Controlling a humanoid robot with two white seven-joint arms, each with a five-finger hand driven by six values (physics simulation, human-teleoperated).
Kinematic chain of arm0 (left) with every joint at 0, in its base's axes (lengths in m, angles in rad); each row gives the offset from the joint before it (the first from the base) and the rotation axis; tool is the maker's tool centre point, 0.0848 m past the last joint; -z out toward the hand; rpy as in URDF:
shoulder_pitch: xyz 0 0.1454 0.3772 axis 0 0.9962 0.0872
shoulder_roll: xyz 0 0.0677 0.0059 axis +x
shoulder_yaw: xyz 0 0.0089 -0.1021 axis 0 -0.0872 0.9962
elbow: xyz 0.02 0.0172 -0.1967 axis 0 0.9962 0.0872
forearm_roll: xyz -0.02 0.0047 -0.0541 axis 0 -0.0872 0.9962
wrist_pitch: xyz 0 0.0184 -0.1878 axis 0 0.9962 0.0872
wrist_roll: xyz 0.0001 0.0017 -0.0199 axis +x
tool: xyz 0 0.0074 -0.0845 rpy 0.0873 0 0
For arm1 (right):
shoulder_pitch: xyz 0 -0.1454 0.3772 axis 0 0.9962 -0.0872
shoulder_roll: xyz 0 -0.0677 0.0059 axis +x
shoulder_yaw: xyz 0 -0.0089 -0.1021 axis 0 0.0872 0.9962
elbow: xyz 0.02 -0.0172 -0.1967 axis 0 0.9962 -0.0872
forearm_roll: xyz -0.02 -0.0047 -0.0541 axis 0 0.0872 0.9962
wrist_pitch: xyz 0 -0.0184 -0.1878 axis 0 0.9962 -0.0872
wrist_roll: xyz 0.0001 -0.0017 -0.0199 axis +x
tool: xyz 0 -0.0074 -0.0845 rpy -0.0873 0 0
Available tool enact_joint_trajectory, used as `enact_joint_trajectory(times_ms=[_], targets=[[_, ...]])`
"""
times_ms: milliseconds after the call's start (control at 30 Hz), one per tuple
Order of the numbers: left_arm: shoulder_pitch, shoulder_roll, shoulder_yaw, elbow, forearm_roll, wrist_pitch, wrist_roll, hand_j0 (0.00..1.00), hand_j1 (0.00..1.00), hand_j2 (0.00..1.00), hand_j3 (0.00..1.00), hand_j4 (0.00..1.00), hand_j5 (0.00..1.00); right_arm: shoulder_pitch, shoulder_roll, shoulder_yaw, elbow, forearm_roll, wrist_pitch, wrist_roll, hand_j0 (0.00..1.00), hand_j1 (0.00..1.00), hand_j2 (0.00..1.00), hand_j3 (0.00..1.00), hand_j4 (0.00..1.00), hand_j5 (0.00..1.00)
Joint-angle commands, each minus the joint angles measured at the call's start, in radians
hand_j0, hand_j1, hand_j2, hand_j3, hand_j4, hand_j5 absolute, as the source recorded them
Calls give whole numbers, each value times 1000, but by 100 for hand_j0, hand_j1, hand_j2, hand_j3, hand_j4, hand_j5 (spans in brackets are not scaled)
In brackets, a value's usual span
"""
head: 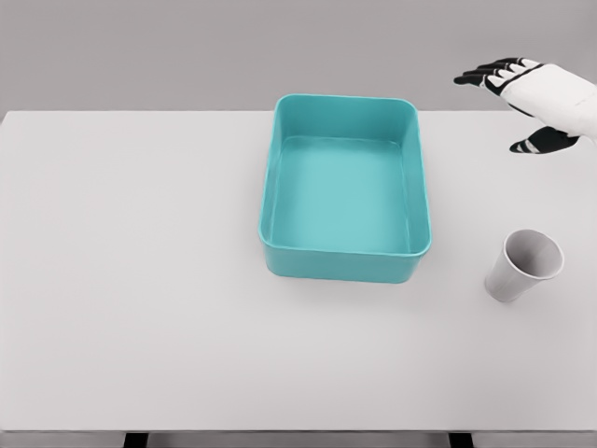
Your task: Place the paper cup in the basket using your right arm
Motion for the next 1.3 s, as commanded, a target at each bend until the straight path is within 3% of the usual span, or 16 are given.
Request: enact_joint_trajectory(times_ms=[0,133,200,267,333,433,467,567,800,1033,1133,1267], targets=[[0,0,0,0,0,0,0,100,100,100,100,100,100,0,2,-3,-5,10,19,0,100,100,100,100,100,100],[0,0,0,0,0,1,0,100,100,100,100,100,100,21,-3,-13,-19,2,19,0,100,100,100,100,100,100],[0,0,0,0,0,0,0,100,100,100,100,100,100,26,-43,-64,-35,-125,18,9,98,98,98,98,98,98],[0,0,0,0,0,0,0,100,100,100,100,100,100,106,-118,-171,-6,-442,10,173,98,98,98,98,98,98],[0,0,0,0,0,0,0,100,100,100,100,100,100,152,-120,-271,48,-579,7,349,99,99,99,99,99,99],[2,0,0,0,0,0,0,100,100,100,100,100,100,166,-121,-308,108,-620,7,477,99,99,99,99,99,99],[2,0,0,0,-1,0,0,100,100,100,100,100,100,184,-120,-334,129,-646,7,477,99,99,99,99,99,99],[0,0,0,0,0,0,0,100,100,100,100,100,100,308,-115,-492,182,-728,12,477,100,100,100,100,100,100],[0,0,0,0,0,0,0,100,100,100,100,100,100,540,-178,-612,182,-732,9,477,100,100,100,100,100,100],[2,0,0,0,0,0,0,100,100,100,100,100,100,604,-153,-605,189,-746,6,477,100,100,100,100,100,100],[0,0,0,0,0,1,0,100,100,100,100,100,100,607,-84,-586,249,-745,-16,477,100,100,100,100,100,100],[0,0,0,0,0,1,0,100,100,100,100,100,100,611,-70,-558,277,-745,-31,477,100,100,100,100,100,100]])
